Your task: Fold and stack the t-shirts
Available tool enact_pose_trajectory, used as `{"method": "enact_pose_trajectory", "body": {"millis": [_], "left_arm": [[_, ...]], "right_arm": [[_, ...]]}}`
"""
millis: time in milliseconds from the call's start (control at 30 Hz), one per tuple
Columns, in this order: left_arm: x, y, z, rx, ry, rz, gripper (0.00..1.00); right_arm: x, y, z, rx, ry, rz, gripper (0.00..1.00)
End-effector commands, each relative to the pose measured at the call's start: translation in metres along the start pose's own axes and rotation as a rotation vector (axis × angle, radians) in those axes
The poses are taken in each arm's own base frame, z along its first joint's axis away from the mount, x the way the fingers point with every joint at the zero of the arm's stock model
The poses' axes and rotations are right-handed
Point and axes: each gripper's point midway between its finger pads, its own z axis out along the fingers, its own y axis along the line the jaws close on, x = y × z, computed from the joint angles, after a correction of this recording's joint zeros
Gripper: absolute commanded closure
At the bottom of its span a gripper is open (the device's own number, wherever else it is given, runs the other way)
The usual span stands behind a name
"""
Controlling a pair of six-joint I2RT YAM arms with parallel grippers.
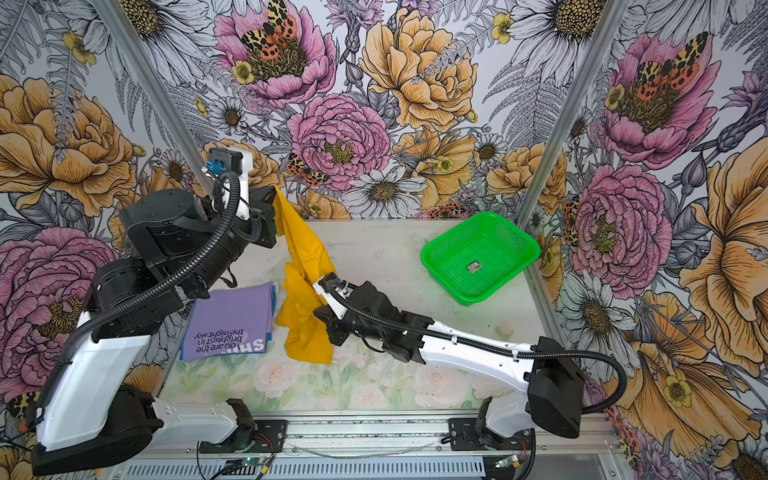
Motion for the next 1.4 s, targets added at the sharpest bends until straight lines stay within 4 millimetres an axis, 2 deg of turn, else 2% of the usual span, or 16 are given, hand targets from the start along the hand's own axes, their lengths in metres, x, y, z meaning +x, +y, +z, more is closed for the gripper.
{"method": "enact_pose_trajectory", "body": {"millis": [0, 100, 200, 233, 300, 333, 500, 567, 667, 700, 833, 933, 1033, 1100, 1233, 1367], "left_arm": [[-0.007, 0.018, -0.007, -0.05, -0.03, -0.031, 1.0], [-0.011, 0.018, -0.008, -0.031, -0.039, -0.038, 1.0], [-0.013, 0.008, -0.006, 0.024, -0.043, -0.045, 1.0], [-0.013, 0.004, -0.004, 0.04, -0.041, -0.045, 1.0], [-0.011, -0.002, -0.002, 0.065, -0.035, -0.047, 1.0], [-0.011, -0.005, 0.0, 0.08, -0.033, -0.051, 1.0], [-0.011, -0.013, 0.0, 0.117, -0.032, -0.063, 1.0], [-0.012, -0.01, -0.003, 0.111, -0.037, -0.067, 1.0], [-0.013, -0.002, -0.007, 0.081, -0.038, -0.053, 1.0], [-0.013, 0.002, -0.008, 0.063, -0.036, -0.044, 1.0], [-0.017, 0.027, -0.016, -0.045, -0.048, -0.037, 1.0], [-0.027, 0.04, -0.026, -0.069, -0.08, -0.061, 1.0], [-0.035, 0.04, -0.037, -0.032, -0.11, -0.091, 1.0], [-0.036, 0.041, -0.047, -0.005, -0.125, -0.122, 1.0], [-0.042, 0.041, -0.07, 0.073, -0.167, -0.184, 1.0], [-0.046, 0.01, -0.079, 0.263, -0.177, -0.187, 1.0]], "right_arm": [[-0.022, -0.057, -0.035, 0.215, -0.082, 0.068, 1.0], [-0.03, -0.083, -0.059, 0.265, -0.107, 0.071, 1.0], [-0.038, -0.076, -0.062, 0.181, -0.107, 0.022, 1.0], [-0.038, -0.067, -0.059, 0.125, -0.103, 0.005, 0.88], [-0.038, -0.051, -0.05, 0.03, -0.095, -0.013, 0.43], [-0.038, -0.046, -0.045, -0.001, -0.093, -0.011, 0.35], [-0.038, -0.058, -0.007, 0.008, -0.07, 0.01, 0.28], [-0.037, -0.072, 0.009, 0.06, -0.05, 0.018, 0.35], [-0.042, -0.09, 0.008, 0.149, -0.05, 0.027, 0.88], [-0.046, -0.102, -0.001, 0.184, -0.059, 0.034, 0.98], [-0.068, -0.124, -0.059, 0.339, -0.065, 0.002, 1.0], [-0.103, -0.144, -0.118, 0.516, -0.091, -0.077, 1.0], [-0.146, -0.145, -0.162, 0.6, -0.158, -0.153, 1.0], [-0.166, -0.145, -0.176, 0.632, -0.181, -0.189, 1.0], [-0.186, -0.149, -0.186, 0.688, -0.207, -0.217, 1.0], [-0.202, -0.159, -0.182, 0.729, -0.209, -0.242, 1.0]]}}
